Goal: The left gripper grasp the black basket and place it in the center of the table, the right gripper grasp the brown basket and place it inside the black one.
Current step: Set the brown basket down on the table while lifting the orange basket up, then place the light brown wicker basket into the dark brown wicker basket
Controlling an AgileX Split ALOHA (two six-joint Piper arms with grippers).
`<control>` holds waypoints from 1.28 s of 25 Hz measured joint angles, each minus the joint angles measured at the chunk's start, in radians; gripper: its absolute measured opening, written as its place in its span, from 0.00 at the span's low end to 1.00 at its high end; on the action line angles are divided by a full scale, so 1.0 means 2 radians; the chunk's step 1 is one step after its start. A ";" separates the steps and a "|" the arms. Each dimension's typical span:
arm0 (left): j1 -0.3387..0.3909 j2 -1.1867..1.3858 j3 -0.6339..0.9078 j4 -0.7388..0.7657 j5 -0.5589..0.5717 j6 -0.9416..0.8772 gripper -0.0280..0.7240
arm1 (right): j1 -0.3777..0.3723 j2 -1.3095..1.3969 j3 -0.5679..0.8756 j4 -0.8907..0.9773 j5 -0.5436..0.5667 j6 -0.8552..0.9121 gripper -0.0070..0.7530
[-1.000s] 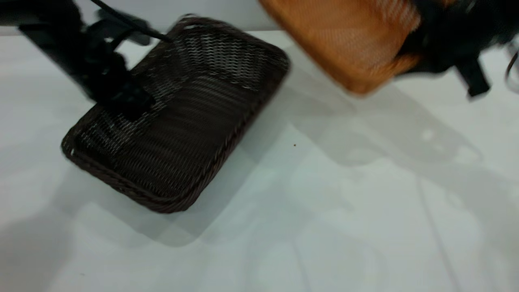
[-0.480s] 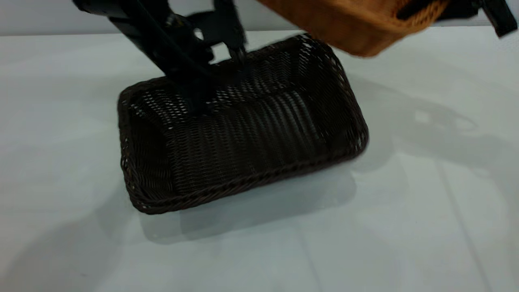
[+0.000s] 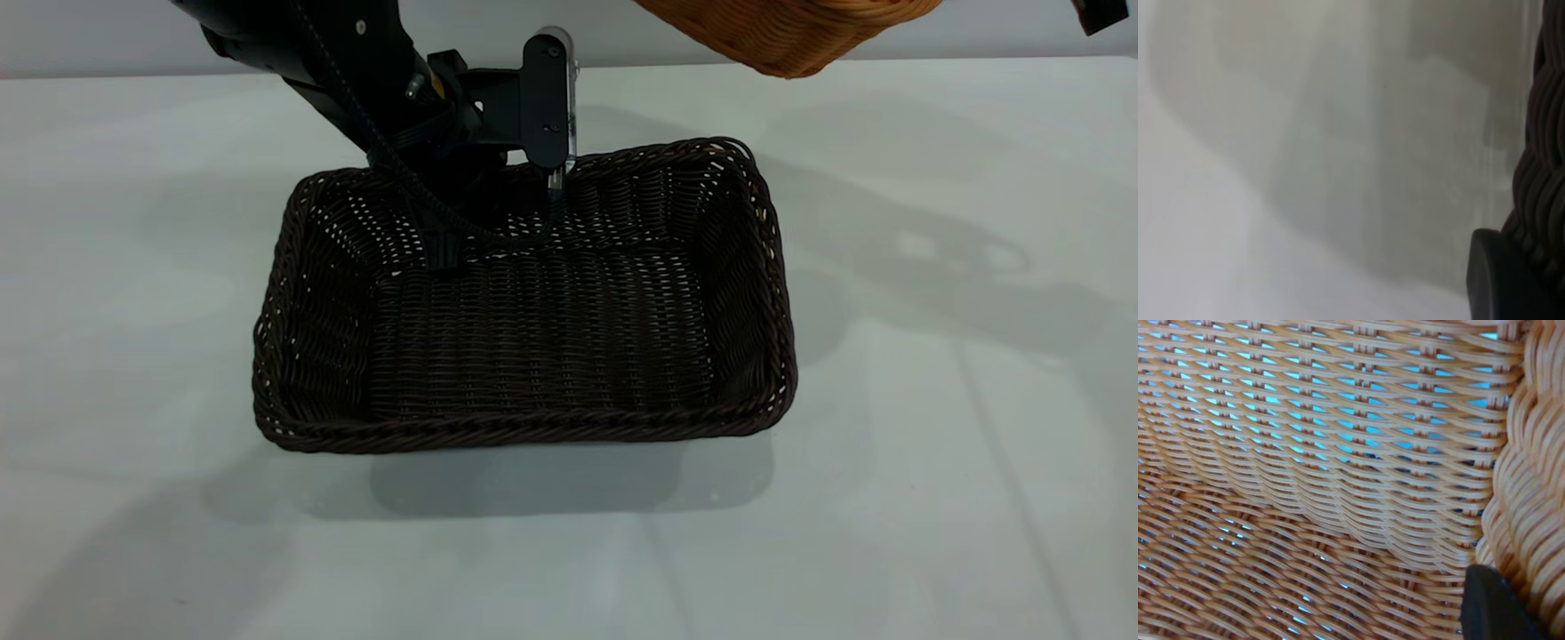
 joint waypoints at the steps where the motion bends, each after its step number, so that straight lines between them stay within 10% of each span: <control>1: 0.000 0.001 0.000 0.000 -0.002 0.001 0.14 | 0.000 0.000 0.000 0.000 0.000 0.000 0.11; 8: -0.002 0.002 0.000 0.012 -0.023 0.001 0.18 | 0.000 0.000 -0.001 0.000 0.000 0.000 0.11; 19: -0.002 0.002 0.002 0.026 -0.097 -0.044 0.61 | -0.002 0.000 -0.004 0.002 0.007 0.000 0.12; 32: 0.000 -0.165 0.004 0.019 0.104 -0.073 0.63 | -0.067 0.000 -0.064 -0.005 -0.014 0.016 0.13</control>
